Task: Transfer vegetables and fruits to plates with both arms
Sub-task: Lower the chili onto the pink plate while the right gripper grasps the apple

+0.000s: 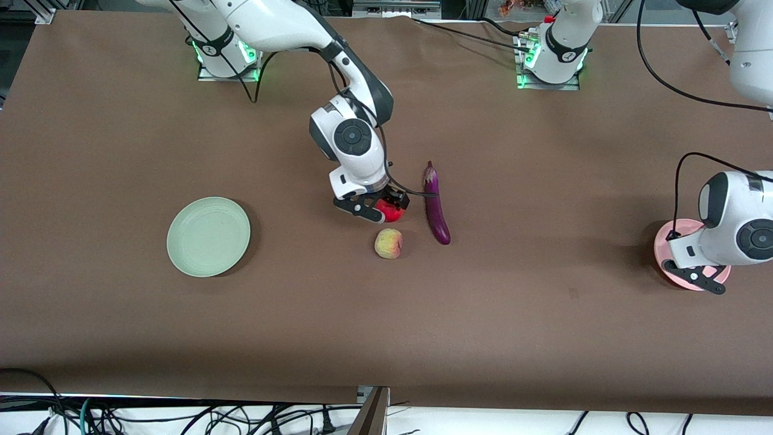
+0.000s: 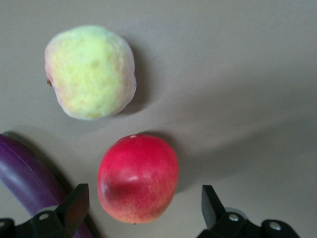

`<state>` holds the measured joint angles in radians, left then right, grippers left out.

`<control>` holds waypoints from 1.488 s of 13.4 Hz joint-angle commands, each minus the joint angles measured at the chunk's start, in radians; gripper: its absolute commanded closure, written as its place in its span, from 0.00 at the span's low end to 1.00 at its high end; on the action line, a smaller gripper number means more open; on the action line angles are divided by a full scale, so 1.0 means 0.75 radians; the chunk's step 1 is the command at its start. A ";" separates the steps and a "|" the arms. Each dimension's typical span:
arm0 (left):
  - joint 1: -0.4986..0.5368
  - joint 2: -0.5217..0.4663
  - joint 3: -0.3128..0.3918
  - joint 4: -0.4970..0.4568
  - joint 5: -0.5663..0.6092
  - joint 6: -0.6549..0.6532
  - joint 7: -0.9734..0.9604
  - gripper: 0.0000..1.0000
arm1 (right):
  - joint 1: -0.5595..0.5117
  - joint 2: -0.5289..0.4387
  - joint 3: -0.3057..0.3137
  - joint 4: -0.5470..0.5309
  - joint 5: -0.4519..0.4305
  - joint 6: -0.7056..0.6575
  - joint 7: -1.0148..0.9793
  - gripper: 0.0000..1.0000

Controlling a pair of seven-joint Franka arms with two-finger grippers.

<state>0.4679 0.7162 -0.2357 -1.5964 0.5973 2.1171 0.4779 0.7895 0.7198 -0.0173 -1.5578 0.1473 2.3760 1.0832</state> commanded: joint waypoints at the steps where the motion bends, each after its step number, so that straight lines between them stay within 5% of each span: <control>1: -0.002 -0.006 -0.019 0.006 0.001 -0.002 0.050 0.00 | 0.019 0.024 -0.014 0.028 0.014 0.023 0.018 0.00; 5: -0.006 -0.049 -0.033 0.008 0.001 -0.047 0.046 0.00 | 0.035 0.059 -0.016 0.028 0.000 0.070 0.045 0.00; 9: -0.016 -0.171 -0.203 0.028 0.001 -0.368 0.034 0.00 | 0.044 0.065 -0.016 0.024 -0.002 0.080 0.049 0.06; 12: -0.018 -0.200 -0.350 0.028 0.001 -0.515 0.026 0.00 | 0.048 0.055 -0.026 0.022 -0.014 0.070 0.031 0.55; 14: -0.018 -0.212 -0.471 0.028 -0.001 -0.583 -0.017 0.00 | 0.034 -0.020 -0.079 0.024 -0.023 -0.072 -0.028 0.77; 18: -0.131 -0.133 -0.508 0.026 -0.254 -0.569 -0.478 0.00 | -0.117 -0.227 -0.175 0.022 -0.006 -0.543 -0.496 0.77; 20: -0.255 -0.104 -0.512 0.026 -0.350 -0.545 -0.661 0.00 | -0.163 -0.299 -0.330 0.022 -0.006 -0.733 -0.847 0.77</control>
<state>0.3486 0.6115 -0.6193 -1.5857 0.3911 1.6964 0.1071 0.7045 0.5645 -0.1950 -1.5156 0.1391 1.9300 0.6474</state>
